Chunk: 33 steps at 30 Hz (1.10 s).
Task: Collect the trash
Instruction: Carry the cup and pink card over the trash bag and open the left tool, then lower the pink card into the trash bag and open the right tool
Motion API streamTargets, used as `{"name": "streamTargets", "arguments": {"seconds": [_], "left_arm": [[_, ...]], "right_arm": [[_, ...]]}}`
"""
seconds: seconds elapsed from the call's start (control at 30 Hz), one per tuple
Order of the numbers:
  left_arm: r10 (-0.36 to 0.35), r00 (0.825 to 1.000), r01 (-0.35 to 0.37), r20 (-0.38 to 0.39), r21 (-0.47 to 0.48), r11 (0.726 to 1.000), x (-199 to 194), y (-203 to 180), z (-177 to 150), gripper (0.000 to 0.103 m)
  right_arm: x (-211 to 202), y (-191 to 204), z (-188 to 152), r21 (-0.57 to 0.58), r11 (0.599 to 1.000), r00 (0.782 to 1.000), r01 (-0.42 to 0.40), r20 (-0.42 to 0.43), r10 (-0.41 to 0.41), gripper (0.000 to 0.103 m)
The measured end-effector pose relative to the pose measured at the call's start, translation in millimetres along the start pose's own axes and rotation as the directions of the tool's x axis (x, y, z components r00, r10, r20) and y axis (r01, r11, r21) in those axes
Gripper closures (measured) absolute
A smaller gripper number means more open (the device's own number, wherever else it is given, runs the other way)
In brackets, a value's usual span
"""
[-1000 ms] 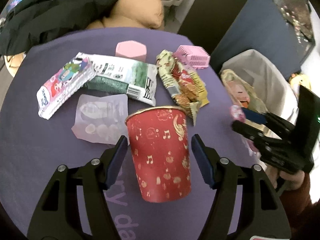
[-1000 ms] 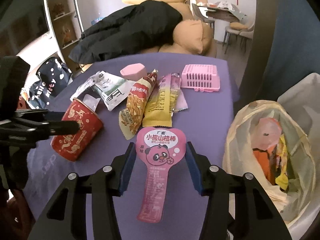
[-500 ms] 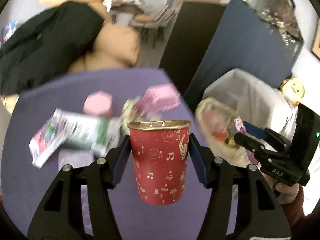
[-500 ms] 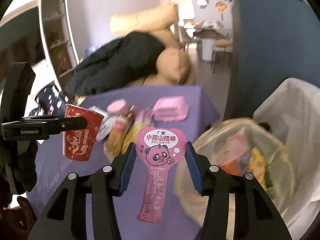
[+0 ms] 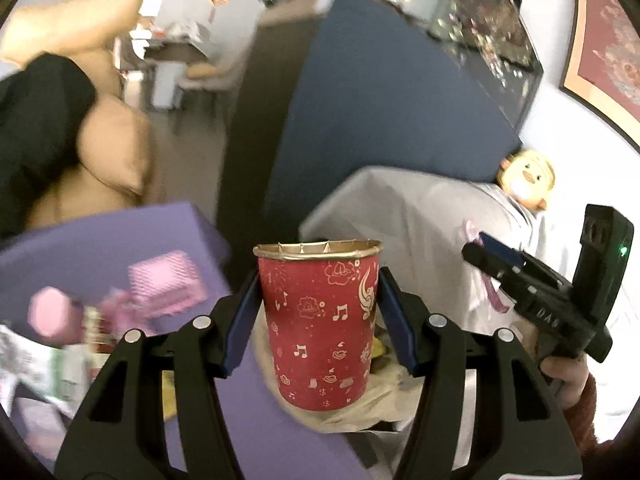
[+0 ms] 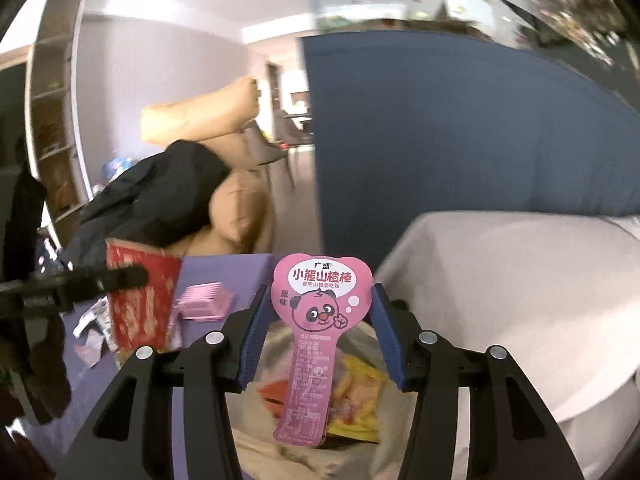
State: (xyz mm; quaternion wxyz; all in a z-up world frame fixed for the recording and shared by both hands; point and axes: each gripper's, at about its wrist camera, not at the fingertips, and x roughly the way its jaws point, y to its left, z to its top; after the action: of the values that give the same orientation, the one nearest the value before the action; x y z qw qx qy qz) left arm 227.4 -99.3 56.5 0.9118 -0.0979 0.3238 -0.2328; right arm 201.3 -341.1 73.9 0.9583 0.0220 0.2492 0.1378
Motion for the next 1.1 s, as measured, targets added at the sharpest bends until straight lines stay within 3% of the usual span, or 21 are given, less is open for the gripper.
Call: {"name": "streamTargets", "arguments": {"seconds": [0.33, 0.43, 0.53, 0.87, 1.1], "left_arm": [[-0.096, 0.989, 0.093, -0.114, -0.034, 0.995, 78, -23, -9, 0.046], [-0.082, 0.986, 0.078, -0.144, -0.034, 0.996, 88, -19, -11, 0.043], [-0.067, 0.987, 0.059, -0.144, -0.057, 0.997, 86, -12, -16, 0.037], [0.002, 0.995, -0.008, -0.097, -0.065, 0.998, 37, 14, -24, 0.037], [0.023, 0.996, -0.031, -0.086, -0.092, 0.995, 12, 31, -38, 0.037]], "right_arm": [[5, -34, -17, 0.058, 0.997, 0.998, 0.053, -0.019, -0.052, 0.056], [7, -37, -18, 0.066, 0.996, 0.998, 0.057, -0.019, -0.056, 0.056], [11, -35, -20, 0.062, 0.996, 0.998, 0.058, -0.026, -0.057, 0.056], [38, -23, -25, 0.052, 0.999, 0.997, 0.014, -0.071, -0.011, 0.056], [95, 8, -39, 0.047, 0.993, 0.978, -0.105, -0.178, 0.112, 0.055]]}}
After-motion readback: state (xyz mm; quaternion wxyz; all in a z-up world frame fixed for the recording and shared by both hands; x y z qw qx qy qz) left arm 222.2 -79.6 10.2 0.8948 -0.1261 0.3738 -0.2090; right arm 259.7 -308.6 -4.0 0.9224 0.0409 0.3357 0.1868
